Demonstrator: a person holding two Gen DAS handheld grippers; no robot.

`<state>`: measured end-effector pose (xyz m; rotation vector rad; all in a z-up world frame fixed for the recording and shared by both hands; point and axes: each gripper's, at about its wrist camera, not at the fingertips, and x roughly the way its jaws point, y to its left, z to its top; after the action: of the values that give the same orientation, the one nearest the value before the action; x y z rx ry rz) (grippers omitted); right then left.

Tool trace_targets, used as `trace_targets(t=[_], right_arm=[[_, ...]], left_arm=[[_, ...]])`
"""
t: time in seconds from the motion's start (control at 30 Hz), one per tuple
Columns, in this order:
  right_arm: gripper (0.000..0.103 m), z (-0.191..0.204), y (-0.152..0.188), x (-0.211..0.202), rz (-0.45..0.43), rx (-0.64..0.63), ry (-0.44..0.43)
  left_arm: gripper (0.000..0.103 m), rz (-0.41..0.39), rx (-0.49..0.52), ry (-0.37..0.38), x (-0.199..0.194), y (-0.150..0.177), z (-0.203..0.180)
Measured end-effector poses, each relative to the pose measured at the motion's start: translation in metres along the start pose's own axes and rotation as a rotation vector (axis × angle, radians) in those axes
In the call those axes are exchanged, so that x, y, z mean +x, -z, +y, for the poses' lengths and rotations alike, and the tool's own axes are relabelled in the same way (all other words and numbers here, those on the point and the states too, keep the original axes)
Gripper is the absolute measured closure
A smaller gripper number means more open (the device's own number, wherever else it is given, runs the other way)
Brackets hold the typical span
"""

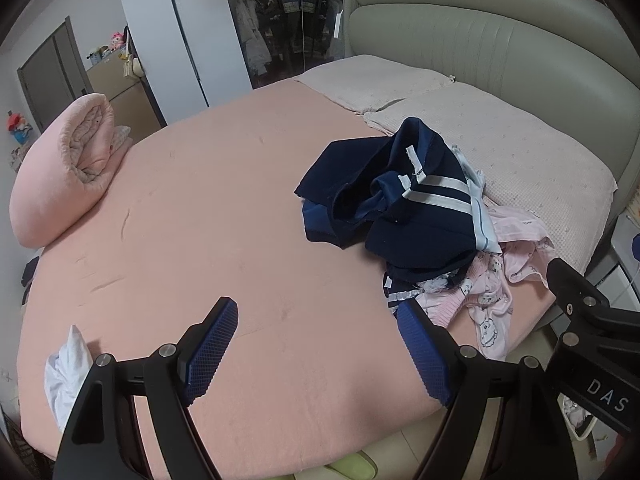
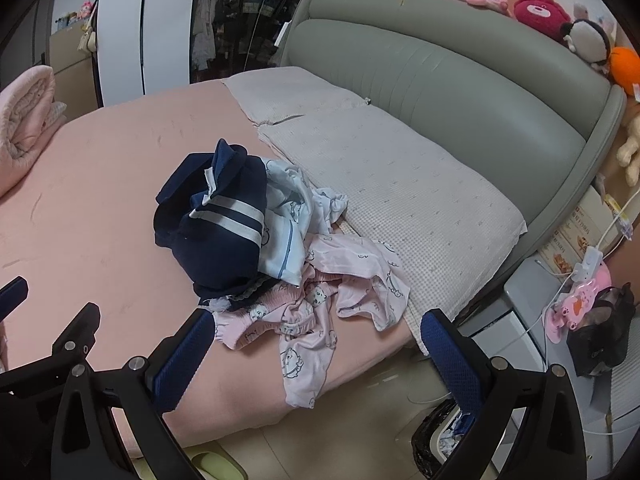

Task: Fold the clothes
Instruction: 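Reach both grippers toward the navy striped pants on the clothes pile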

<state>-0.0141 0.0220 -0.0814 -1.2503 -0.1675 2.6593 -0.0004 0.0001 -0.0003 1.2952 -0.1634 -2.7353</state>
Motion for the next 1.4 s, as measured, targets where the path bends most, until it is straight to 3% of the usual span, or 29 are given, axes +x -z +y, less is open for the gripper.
trace_targets(t=[0.33, 0.87, 1.4], right_arm=[[0.000, 0.006, -0.007, 0.016, -0.001, -0.039, 0.041], [0.000, 0.016, -0.014, 0.042, 0.018, -0.082, 0.031], [0.000, 0.029, -0.025, 0.079, 0.051, -0.173, -0.061]], left_arm=[[0.021, -0.004, 0.027, -0.020, 0.020, -0.006, -0.008], [0.021, 0.062, 0.033, 0.009, 0.047, -0.008, -0.007], [0.021, 0.081, 0.076, 0.033, 0.084, -0.011, -0.014]])
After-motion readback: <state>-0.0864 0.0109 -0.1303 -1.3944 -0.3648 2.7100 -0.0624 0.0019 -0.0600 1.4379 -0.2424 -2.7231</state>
